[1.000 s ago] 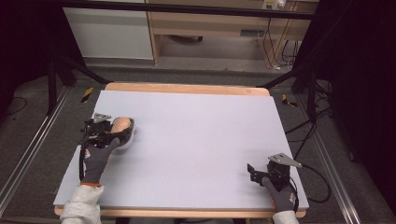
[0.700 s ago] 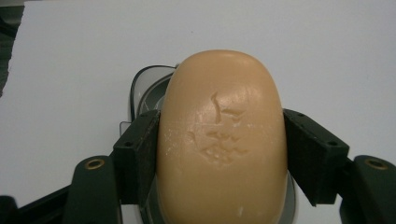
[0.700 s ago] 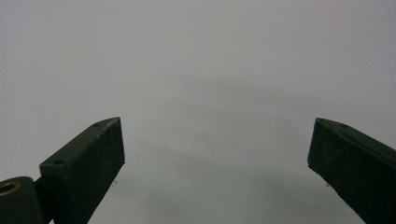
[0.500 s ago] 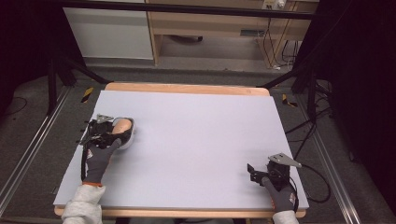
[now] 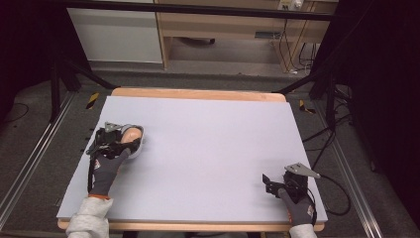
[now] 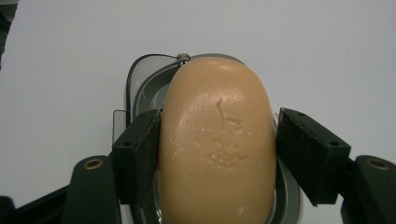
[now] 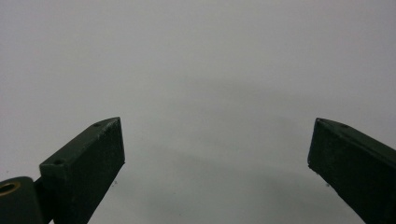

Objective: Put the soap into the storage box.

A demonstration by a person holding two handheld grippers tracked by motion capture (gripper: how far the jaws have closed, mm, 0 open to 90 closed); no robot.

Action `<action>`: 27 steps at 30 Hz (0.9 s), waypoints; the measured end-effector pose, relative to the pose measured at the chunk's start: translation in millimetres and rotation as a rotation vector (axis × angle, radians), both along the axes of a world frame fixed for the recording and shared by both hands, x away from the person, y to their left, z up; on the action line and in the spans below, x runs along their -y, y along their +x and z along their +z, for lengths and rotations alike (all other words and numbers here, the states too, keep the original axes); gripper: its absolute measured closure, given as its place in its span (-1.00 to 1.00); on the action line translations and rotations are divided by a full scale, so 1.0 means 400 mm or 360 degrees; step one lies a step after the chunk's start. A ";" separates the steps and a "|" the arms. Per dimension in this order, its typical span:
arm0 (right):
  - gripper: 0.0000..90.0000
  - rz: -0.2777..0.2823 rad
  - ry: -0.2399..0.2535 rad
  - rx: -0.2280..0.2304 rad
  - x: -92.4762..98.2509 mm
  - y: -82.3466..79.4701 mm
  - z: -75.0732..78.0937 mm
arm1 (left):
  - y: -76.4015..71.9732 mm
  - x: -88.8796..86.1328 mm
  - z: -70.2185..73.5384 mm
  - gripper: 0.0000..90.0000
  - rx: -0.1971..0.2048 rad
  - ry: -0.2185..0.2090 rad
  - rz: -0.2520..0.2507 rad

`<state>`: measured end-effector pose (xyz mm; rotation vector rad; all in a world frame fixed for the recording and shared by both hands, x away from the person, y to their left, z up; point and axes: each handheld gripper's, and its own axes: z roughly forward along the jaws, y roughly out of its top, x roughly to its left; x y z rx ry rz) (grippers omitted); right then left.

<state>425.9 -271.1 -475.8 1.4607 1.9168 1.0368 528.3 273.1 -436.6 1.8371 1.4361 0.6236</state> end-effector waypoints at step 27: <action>-0.91 -0.0006 -0.0006 0.0011 0.002 -0.001 0.001 | -0.025 0.004 0.028 -0.37 0.0095 -0.0026 -0.0033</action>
